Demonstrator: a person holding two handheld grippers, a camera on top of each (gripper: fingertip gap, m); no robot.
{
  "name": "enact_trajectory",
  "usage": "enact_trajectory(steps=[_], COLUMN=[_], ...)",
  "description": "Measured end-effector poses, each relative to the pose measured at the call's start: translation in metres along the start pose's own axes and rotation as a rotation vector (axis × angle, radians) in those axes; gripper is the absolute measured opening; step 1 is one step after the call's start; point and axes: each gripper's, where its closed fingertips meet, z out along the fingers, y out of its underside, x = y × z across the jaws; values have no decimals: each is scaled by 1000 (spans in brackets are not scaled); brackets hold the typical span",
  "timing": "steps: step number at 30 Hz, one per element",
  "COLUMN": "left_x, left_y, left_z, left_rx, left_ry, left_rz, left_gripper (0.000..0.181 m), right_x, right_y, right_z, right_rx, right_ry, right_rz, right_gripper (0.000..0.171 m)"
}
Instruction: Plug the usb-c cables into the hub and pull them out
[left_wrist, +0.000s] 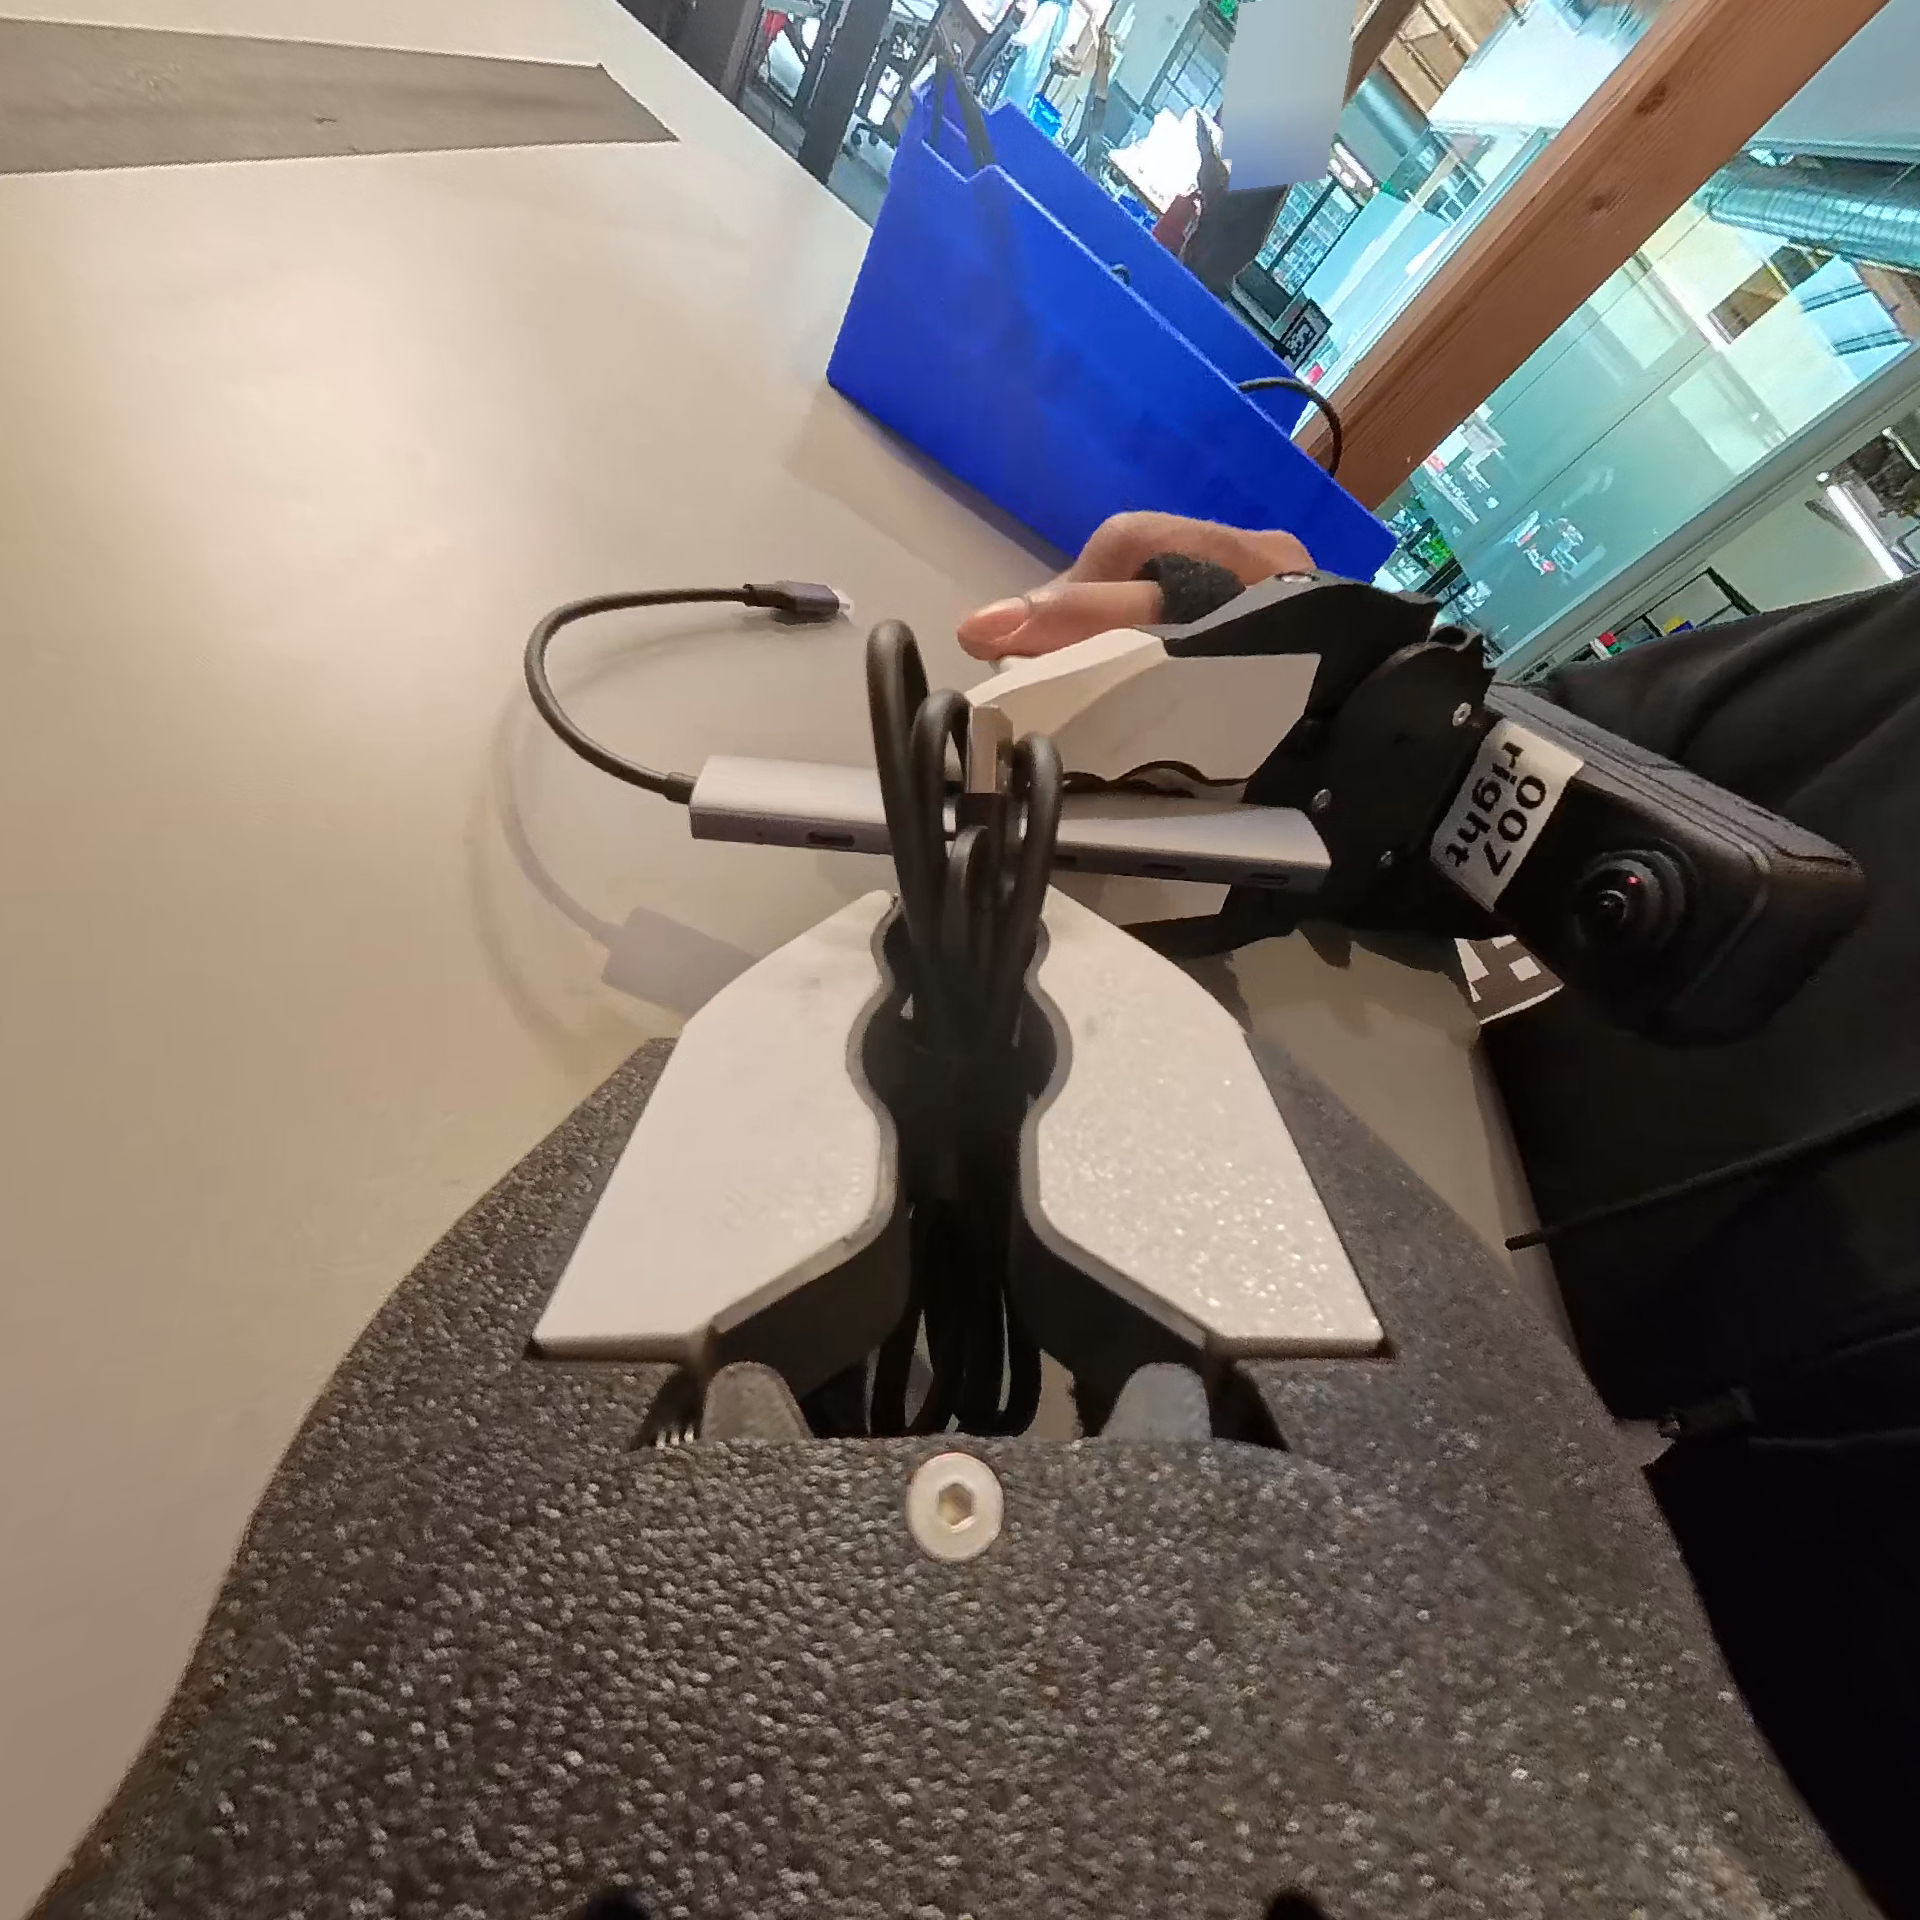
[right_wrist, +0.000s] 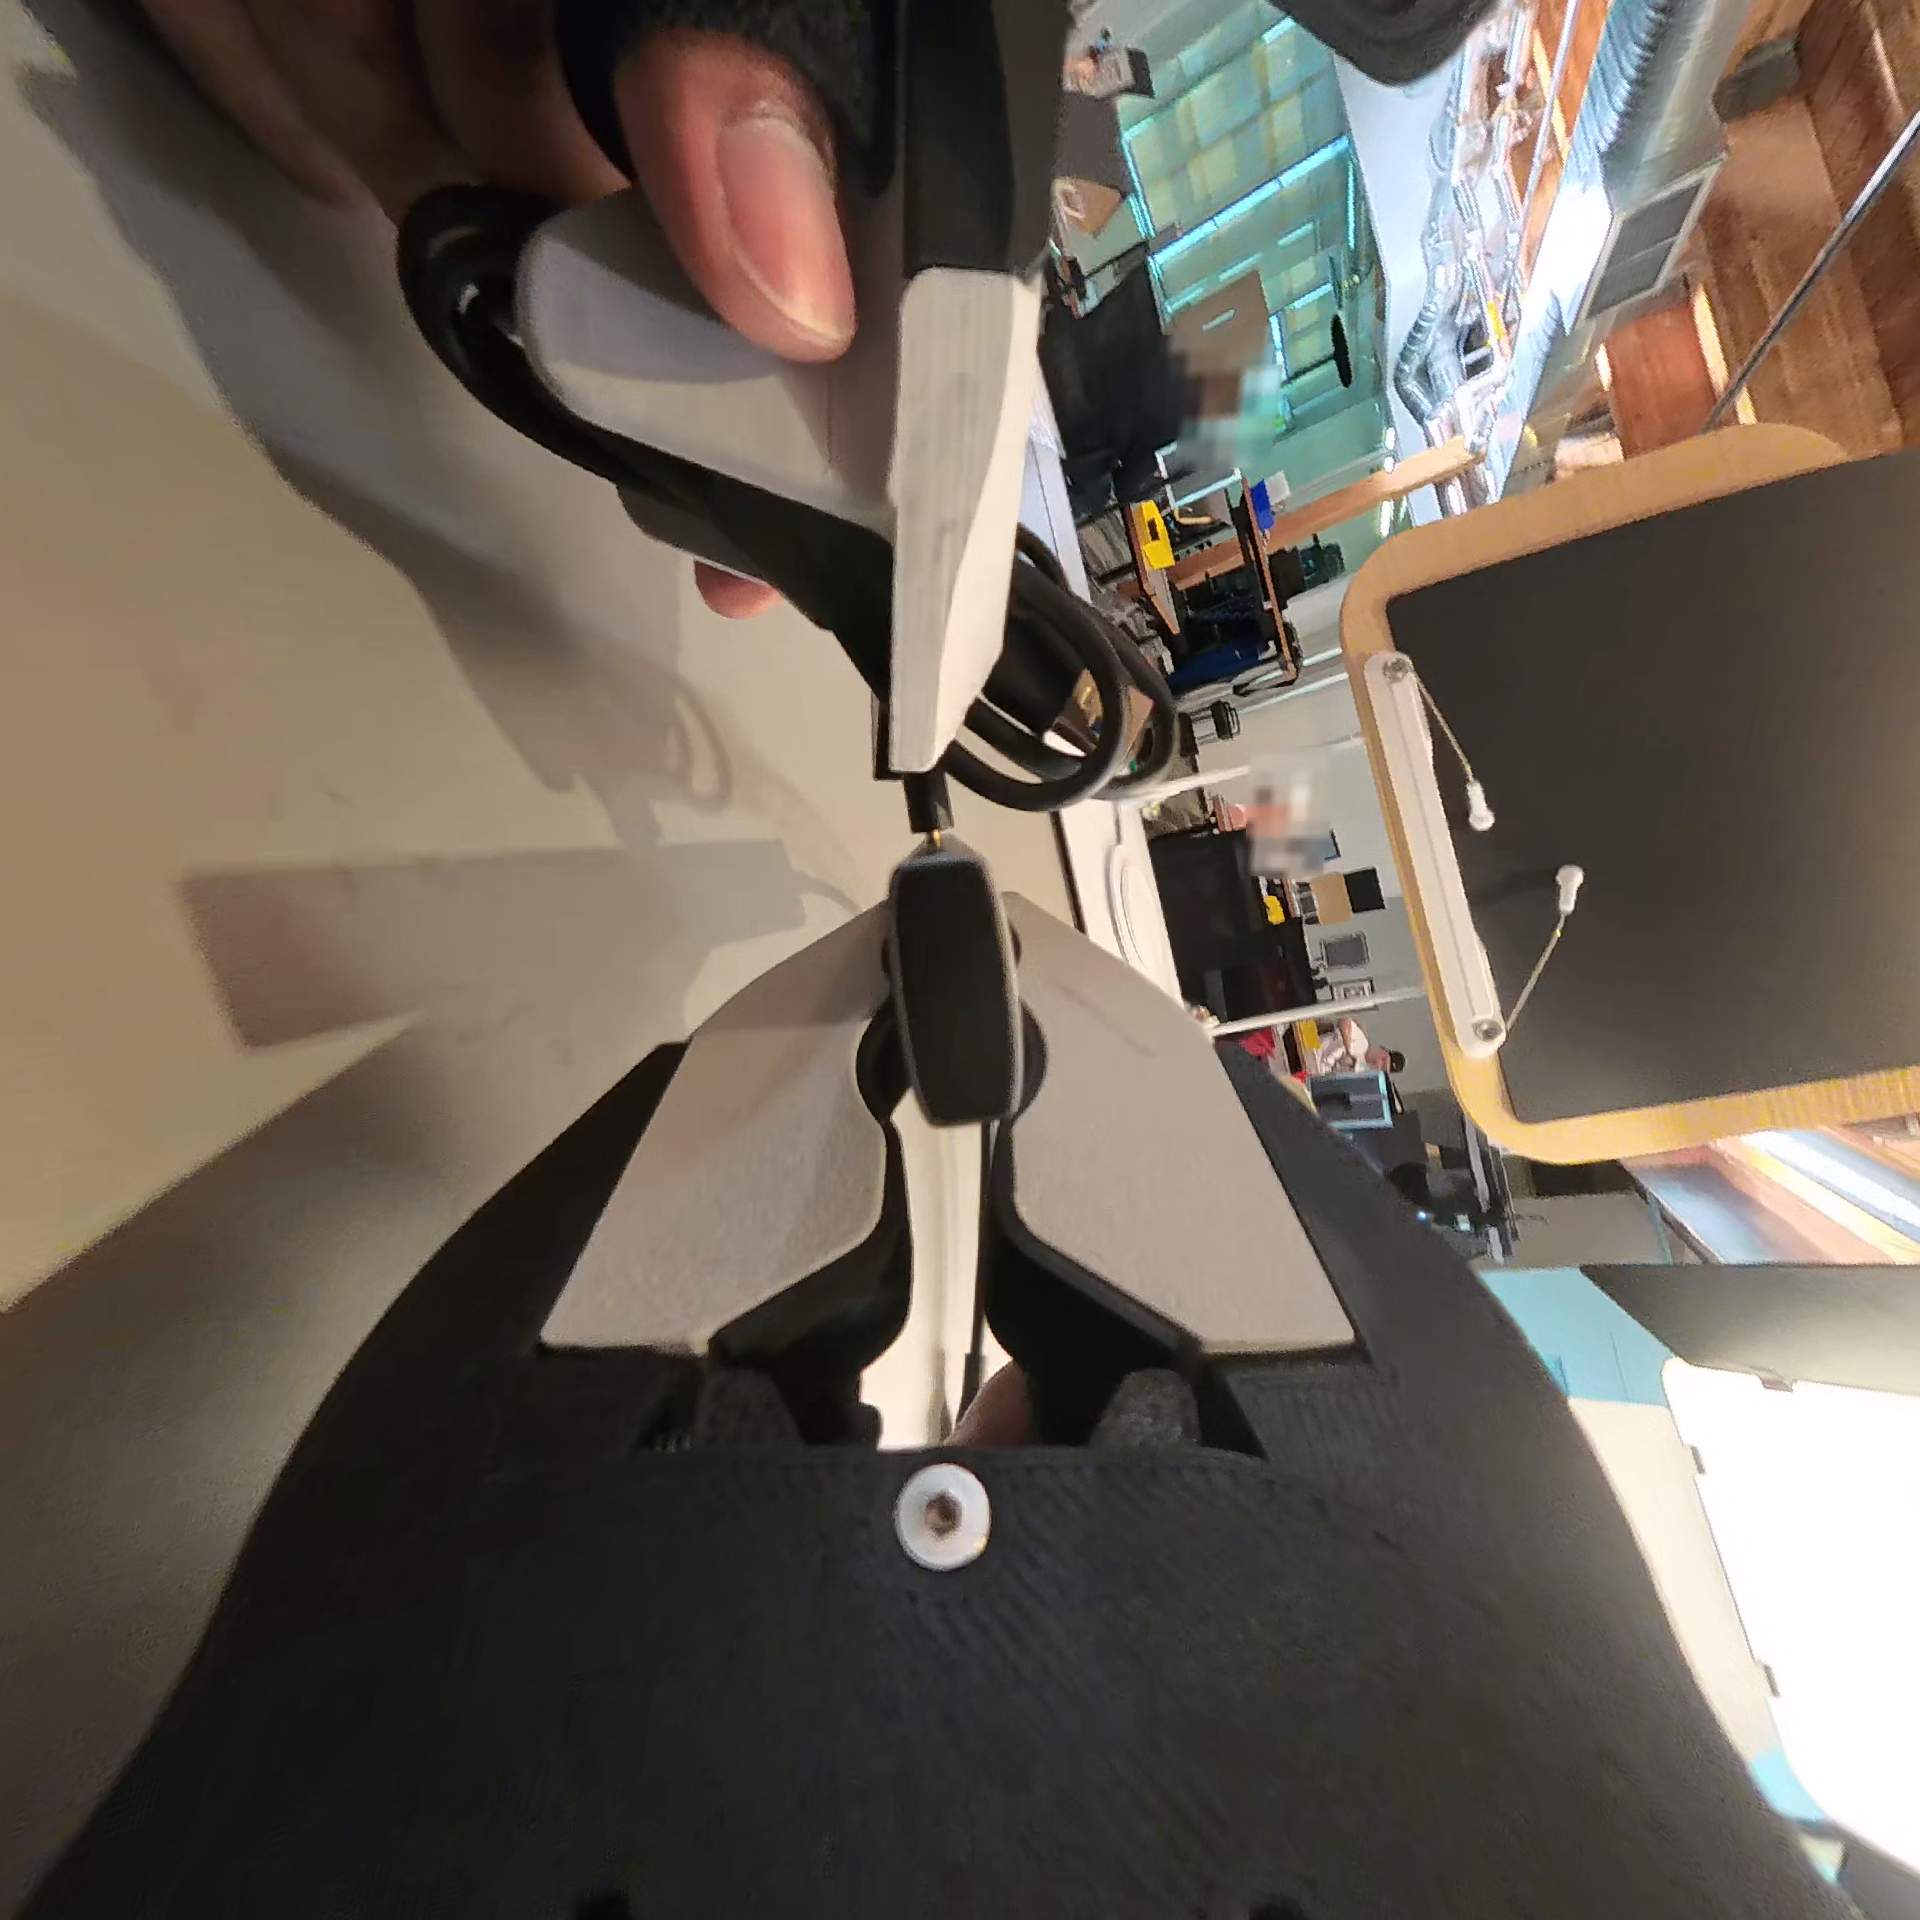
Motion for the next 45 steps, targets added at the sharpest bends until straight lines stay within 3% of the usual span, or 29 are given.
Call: enact_trajectory(steps=[1, 9, 12, 15, 18, 23, 31, 36, 41, 45], left_x=[0, 3, -2, -4, -5, -12, -24, -27, -29, -28], left_y=[1, 11, 8, 6, -8, -39, -48, -49, -50, -50], left_z=[0, 8, 9, 7, -4, -35, -41, -42, -42, -43], left_rx=[-6, -83, -69, -51, 49, 286, 348, 351, 355, 359], left_ry=[5, 6, -9, 8, 40, 41, -36, -35, -22, -33], left_rz=[2, 27, 1, -33, -28, 38, 35, 22, 4, 20], left_gripper=[18, 18, 19, 33, 46, 49, 46, 44, 44, 42], right_x=[-1, -13, -10, -7, -3, 9, 38, 100, 211, 273], right_y=[0, 3, 7, 12, 21, 30, 30, 24, 11, 45], right_z=[0, -6, 1, 7, 9, 9, -8, -63, -162, -234], right_rx=[14, 143, 117, 86, 71, 45, 2, -56, -111, -334], right_ry=[-10, -128, -85, -45, -22, 43, 209, 339, 481, 520], right_rz=[-11, -82, -72, -98, -98, -88, -43, 175, 302, 276], right_gripper=[10, 9, 10, 10, 10, 10, 10, 11, 10, 10])
